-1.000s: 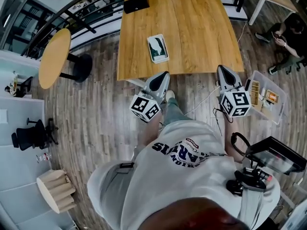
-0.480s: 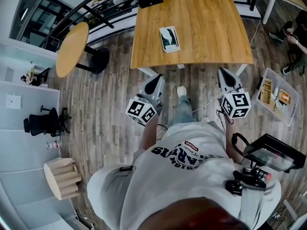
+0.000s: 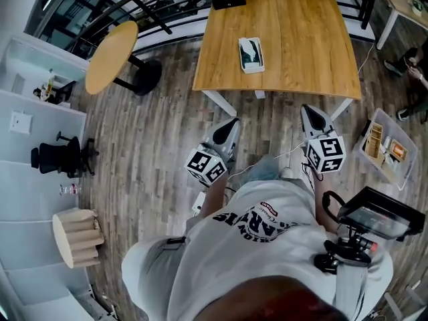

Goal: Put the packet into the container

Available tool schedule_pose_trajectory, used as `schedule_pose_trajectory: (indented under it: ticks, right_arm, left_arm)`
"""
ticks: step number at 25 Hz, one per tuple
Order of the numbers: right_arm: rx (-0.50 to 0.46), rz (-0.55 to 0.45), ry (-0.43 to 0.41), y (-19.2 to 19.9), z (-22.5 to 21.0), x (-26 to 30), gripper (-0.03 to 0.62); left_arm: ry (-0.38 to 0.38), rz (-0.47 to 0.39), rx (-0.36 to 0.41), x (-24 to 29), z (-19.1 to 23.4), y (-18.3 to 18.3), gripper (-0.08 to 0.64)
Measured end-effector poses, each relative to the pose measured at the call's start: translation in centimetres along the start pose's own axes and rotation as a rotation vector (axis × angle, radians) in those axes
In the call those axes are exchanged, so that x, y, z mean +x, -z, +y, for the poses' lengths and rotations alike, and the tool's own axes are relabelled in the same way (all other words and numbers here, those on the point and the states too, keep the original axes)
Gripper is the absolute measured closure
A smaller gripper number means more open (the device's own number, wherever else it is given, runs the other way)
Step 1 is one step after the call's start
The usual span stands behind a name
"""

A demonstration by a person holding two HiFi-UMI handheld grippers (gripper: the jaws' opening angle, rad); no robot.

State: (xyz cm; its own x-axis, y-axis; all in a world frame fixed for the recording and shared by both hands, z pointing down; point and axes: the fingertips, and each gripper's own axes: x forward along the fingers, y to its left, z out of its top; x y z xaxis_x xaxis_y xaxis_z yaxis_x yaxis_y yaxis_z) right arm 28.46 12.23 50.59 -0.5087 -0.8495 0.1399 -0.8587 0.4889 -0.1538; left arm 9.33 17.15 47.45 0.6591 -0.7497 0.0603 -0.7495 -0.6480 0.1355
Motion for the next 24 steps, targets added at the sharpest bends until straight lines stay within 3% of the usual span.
schedule_pose_trajectory:
  ticks: [7,11,19,24]
  right_arm:
    - [-0.066,-0.028,0.048,-2.4,0.5,0.1,0.584]
    - [-0.076,-0.024,0.070,-3.6,0.8,0.4,0.584]
    - [-0.085,-0.022,0.221,-5.0,-0.5,-2.1,0.584]
    - [-0.115,-0.023,0.150,-6.7,-1.9,1.3,0.584]
  left_arm:
    - [0.108,-0.050,0.017,2.5,-0.3,-1.5,0.563]
    - [0.131,-0.083,-0.002,3.6,0.7,-2.0,0.563]
    - [0.275,-0.020,-0.042,8.7,-0.2,-1.0,0.563]
    - [0.248,-0.060,0.006,12.4,0.3,-3.3,0.563]
